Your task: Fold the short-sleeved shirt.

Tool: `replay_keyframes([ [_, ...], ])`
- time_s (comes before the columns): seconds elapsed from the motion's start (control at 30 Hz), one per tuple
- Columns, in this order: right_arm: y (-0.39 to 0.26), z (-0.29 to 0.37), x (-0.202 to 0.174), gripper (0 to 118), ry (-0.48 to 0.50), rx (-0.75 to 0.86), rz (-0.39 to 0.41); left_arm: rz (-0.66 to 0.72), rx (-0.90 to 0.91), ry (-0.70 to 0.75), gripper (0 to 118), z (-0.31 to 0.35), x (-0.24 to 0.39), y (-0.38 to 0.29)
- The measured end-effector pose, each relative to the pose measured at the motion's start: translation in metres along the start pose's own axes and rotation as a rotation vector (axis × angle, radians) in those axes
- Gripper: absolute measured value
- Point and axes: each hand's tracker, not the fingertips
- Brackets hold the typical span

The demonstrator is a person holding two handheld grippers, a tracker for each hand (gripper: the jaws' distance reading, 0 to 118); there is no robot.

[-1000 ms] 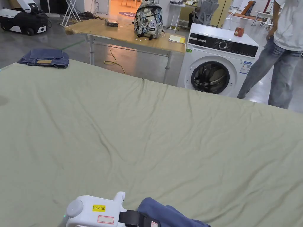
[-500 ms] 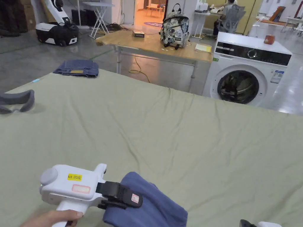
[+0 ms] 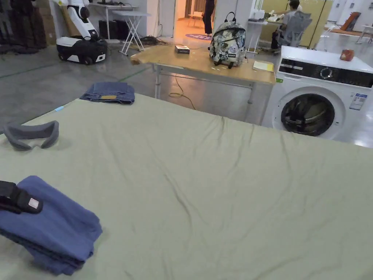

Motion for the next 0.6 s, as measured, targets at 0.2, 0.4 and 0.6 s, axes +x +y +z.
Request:
replay_keyframes([
  [0.2, 0.000, -0.004, -0.003, 0, -0.008, -0.012, -0.001, 0.037, 0.011, 0.122, 16, 0.006, -0.023, -0.005],
  [0.4, -0.001, -0.005, -0.004, 0, -0.004, -0.015, 0.004, -0.005, 0.058, 0.392, 62, -0.002, -0.017, -0.010],
  [0.6, 0.001, -0.002, 0.001, 0, 0.002, -0.001, -0.002, -0.104, 0.164, 0.680, 67, 0.016, 0.006, -0.006],
])
